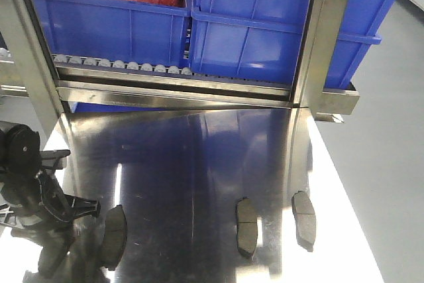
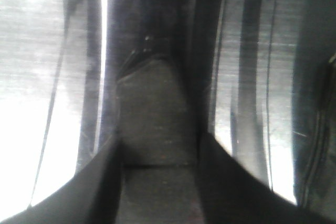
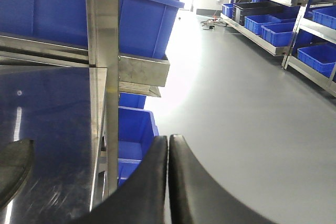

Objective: Move and align brake pads A on conveyor

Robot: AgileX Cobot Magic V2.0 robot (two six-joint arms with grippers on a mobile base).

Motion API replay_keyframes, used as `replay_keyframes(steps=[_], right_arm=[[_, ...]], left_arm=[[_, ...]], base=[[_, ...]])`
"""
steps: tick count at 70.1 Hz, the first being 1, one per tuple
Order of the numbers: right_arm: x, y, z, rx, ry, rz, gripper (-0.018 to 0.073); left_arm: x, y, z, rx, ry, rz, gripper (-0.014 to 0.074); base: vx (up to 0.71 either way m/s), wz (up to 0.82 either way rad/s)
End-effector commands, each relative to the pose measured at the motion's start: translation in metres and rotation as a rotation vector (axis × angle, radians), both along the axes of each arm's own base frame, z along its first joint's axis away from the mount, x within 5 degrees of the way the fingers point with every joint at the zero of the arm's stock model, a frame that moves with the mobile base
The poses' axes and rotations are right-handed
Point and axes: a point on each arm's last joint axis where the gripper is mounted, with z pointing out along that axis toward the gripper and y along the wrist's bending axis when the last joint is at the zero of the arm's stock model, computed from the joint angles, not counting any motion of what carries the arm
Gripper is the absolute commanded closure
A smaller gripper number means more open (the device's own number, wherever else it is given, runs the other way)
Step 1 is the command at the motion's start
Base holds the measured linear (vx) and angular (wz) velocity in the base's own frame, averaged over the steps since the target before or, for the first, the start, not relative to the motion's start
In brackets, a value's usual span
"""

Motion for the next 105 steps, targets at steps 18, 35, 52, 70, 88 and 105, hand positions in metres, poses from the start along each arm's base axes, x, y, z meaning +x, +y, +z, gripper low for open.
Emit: replay_keyframes(steps=[18,35,52,70,88,105], right_arm=[[0.000,0.002,0.003,-0.027,-0.065,0.020,0.0571],[0.000,0.002,0.003,-0.027,-0.065,0.020,0.0571],[0.000,0.002,0.003,-0.027,-0.065,0.020,0.0571],[0.000,0.002,0.003,-0.027,-0.065,0.020,0.0571],[0.000,0.002,0.003,-0.027,-0.065,0.020,0.0571],[0.000,0.002,0.003,-0.027,-0.065,0.020,0.0571]], left_arm=[[0.003,-0.001,0.016,-0.009,-0.053,-0.025,0.0603],[0.000,0.000,0.029,-0.017,-0.095,-0.033,0.0603],[-0.013,0.003,0.061,-0.025,-0.167,-0.077,0.0603],[-0.040,0.010,0.112,-0.027,-0.341,-0.092,0.0603],[-0.093,0.024,0.151,-0.016,-0.545,-0.095,0.0603],[-0.153,0.037,0.155,-0.019,-0.685,-0.087,0.0603]], base=[[0.00,0.00],[0.00,0.00],[0.00,0.00],[0.00,0.00],[0.00,0.00],[0.00,0.00]])
